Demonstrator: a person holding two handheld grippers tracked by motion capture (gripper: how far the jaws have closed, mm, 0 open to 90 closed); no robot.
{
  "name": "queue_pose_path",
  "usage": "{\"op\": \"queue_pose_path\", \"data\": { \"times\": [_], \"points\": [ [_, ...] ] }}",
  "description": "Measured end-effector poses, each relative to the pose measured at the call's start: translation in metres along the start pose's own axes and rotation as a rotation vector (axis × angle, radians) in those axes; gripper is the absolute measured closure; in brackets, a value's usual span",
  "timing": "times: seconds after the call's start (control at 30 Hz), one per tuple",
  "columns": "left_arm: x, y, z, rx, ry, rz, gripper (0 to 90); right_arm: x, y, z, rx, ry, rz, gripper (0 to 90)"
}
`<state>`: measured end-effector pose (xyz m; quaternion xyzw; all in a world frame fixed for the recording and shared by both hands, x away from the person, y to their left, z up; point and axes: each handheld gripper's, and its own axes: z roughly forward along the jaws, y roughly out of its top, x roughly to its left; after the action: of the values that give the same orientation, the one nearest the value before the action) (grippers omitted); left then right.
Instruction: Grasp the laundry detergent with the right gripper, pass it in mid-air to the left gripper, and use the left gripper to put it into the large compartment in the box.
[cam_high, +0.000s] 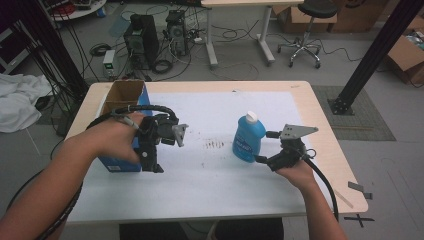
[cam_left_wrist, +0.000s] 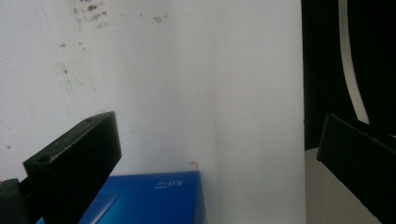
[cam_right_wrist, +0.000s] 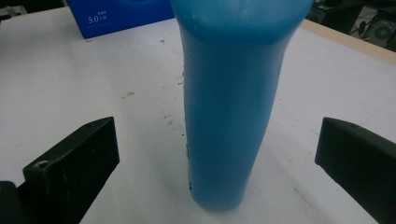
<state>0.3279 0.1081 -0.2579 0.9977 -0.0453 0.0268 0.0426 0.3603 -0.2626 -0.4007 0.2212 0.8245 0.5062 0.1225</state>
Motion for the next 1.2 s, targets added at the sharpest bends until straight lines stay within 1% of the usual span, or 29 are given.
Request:
{"op": "queue_pose_path", "data": {
  "times": [0.1,0.17,0.5,0.67,0.77,0.9,1.07,1.2],
  "points": [
    [0.000,0.000,0.001,-0.001,-0.003,0.000,0.1,0.000,0.000,0.005,0.001,-0.001,-0.001,0.0],
    [0.000,0.000,0.002,-0.001,-0.004,-0.001,0.1,0.000,0.000,0.008,0.010,-0.012,-0.004,0.0],
    [0.001,0.001,0.005,-0.003,-0.009,0.000,0.1,-0.001,-0.001,0.024,-0.003,-0.026,0.008,0.0],
    [0.001,0.000,0.005,-0.002,-0.008,-0.004,0.1,0.001,0.002,0.033,-0.007,-0.028,-0.005,0.0],
    [0.000,-0.001,0.005,-0.004,-0.009,-0.005,0.1,0.000,0.001,0.038,-0.015,-0.028,-0.001,0.0],
    [0.000,-0.003,0.005,-0.001,-0.008,-0.010,0.1,-0.001,-0.002,0.041,-0.026,-0.032,0.012,0.0],
    [-0.001,-0.004,0.005,-0.002,-0.006,-0.015,0.1,-0.002,-0.005,0.044,-0.036,-0.041,0.012,0.0],
    [-0.001,-0.004,0.005,-0.005,-0.005,-0.014,0.1,-0.003,-0.008,0.045,-0.032,-0.040,0.021,0.0]
  ]
}}
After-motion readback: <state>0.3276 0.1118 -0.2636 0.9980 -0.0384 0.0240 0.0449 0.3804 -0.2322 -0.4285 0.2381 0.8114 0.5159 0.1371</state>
